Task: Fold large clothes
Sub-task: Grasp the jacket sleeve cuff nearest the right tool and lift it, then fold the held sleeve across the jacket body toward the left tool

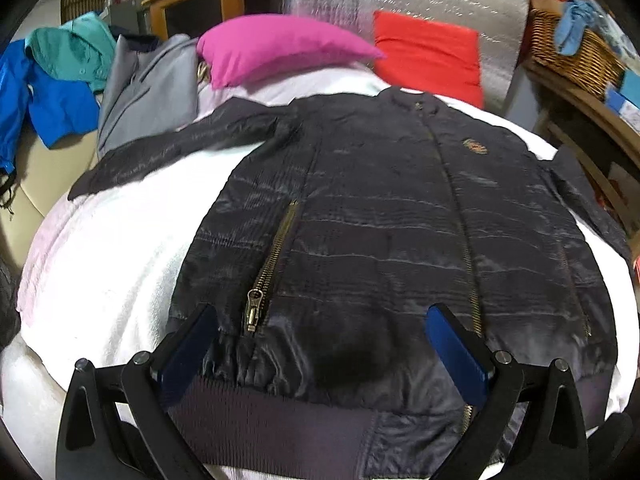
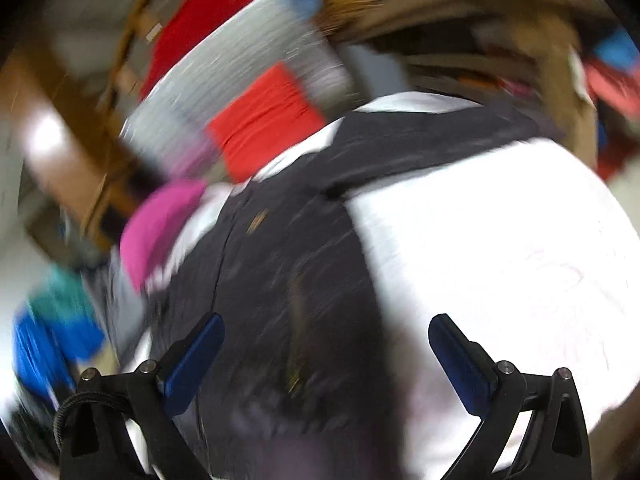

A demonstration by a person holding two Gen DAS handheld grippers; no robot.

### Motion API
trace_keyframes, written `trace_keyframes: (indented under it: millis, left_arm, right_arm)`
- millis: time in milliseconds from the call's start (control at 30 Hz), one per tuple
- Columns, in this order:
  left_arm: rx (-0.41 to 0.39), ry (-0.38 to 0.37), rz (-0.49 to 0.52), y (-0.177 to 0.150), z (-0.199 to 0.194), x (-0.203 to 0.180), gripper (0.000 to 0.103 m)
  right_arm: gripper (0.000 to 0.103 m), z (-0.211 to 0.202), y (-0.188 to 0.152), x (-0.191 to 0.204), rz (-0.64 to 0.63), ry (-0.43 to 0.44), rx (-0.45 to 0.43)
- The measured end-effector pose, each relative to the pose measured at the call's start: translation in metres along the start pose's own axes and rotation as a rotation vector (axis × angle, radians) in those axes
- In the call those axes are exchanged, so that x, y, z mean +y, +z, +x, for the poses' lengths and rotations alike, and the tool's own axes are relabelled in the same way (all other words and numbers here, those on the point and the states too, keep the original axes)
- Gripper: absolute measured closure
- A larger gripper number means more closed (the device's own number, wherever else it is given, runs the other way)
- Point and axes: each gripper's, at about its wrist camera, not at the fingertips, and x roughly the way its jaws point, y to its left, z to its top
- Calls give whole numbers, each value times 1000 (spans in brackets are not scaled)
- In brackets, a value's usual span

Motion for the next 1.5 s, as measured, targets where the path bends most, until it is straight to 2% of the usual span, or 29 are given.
trace_keyframes:
  millis: [233,400,500,567,633,700,733,800,933,1000,1033,1100,1167,1200,1300,1367,1400,1500]
  left_arm:
    - [15,9,-7,9,29,-1,0]
    - [11,18,5,17,45,-8,0]
    - [17,22,8,21,54,-10,0]
    - [21,16,6,24,60,-10,0]
    - [25,14,3,25,65,-10,0]
    - [33,7,-2,23,70,-8,0]
    - [37,5,-4,22,71,-7,0]
    - [41,-6,-17,20,75,-4,0]
    - [29,-24,-32,20,74,3,0]
    - [17,-35,-45,21,70,8,0]
    - [12,-38,-53,22,69,10,0]
    - [4,-48,-78,22,65,19,0]
    - [-2,-50,-92,22,63,26,0]
    - [-6,-47,-101,22,60,31,0]
    - [-14,-37,-126,21,54,46,0]
    - [-18,-30,-144,20,51,55,0]
    - [-20,-26,-151,21,49,59,0]
    - [-23,-15,-160,22,46,67,0]
  right_arm:
    - [4,35,101,-119,411,125,-95]
    - [14,78,159,-160,502,66,-116]
    - [17,101,169,-171,541,-6,-119]
    - [32,107,175,-179,545,-35,-135]
    - [40,112,183,-179,529,-80,-140]
    - [62,118,194,-172,469,-152,-120]
    - [85,123,200,-172,451,-170,-104]
    - [86,124,206,-154,355,-234,-108]
    - [91,115,212,-69,74,-282,-174]
    - [92,114,210,-18,-57,-264,-196]
    - [92,118,206,22,-155,-250,-203]
    - [92,125,196,69,-274,-232,-215]
    - [92,141,173,133,-439,-198,-218]
    - [92,143,155,151,-489,-187,-216]
    - [92,176,96,225,-702,-129,-144]
    - [92,197,68,247,-783,-109,-96]
    - [92,214,43,260,-844,-101,-41]
    - [80,251,-2,268,-956,-107,105]
